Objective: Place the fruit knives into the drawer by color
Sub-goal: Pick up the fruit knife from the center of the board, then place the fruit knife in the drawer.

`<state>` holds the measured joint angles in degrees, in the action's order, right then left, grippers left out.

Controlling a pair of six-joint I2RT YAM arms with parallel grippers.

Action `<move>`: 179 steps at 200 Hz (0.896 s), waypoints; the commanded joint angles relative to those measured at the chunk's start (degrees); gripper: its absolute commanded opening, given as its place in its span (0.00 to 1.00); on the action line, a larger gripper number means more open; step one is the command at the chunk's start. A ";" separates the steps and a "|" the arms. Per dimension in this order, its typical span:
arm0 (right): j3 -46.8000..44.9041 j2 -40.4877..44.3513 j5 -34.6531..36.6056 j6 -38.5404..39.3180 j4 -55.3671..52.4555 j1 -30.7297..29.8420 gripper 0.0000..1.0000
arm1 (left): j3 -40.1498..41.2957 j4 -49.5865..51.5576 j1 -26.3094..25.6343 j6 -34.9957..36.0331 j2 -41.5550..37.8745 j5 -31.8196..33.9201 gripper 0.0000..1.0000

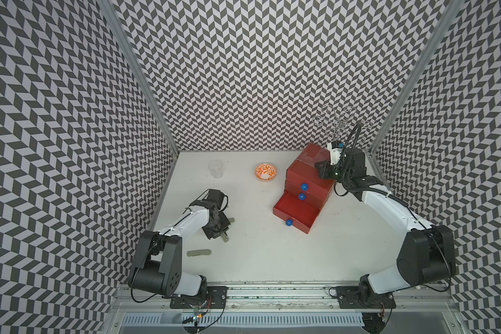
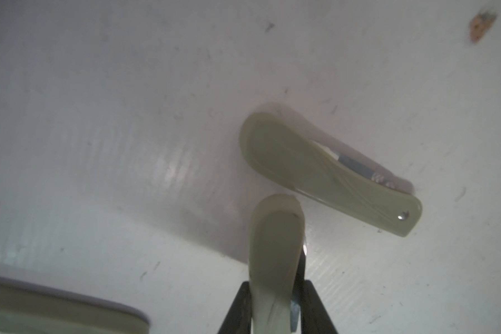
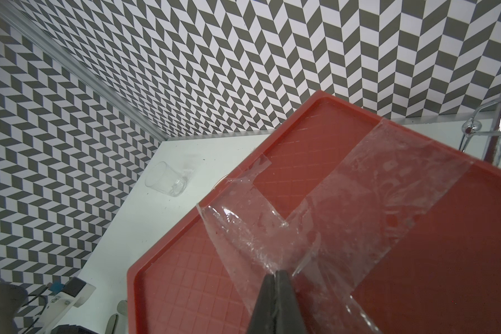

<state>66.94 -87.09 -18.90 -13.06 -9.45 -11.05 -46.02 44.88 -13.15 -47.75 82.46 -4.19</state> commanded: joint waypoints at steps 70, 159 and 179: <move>-3.87 -4.84 2.28 0.14 -17.53 0.07 0.01 | -12.58 -3.88 -11.33 -7.92 5.80 -5.23 0.16; -3.58 -5.00 2.65 0.15 -17.87 0.13 0.01 | -27.12 -9.59 -20.63 -13.40 14.98 -11.00 0.15; -3.39 -5.04 2.64 0.23 -17.96 0.10 0.01 | -29.35 -10.78 -21.73 -14.32 16.23 -11.77 0.15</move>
<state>67.18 -87.09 -18.85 -13.06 -9.82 -11.05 -72.42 36.62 -33.58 -60.20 97.58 -14.09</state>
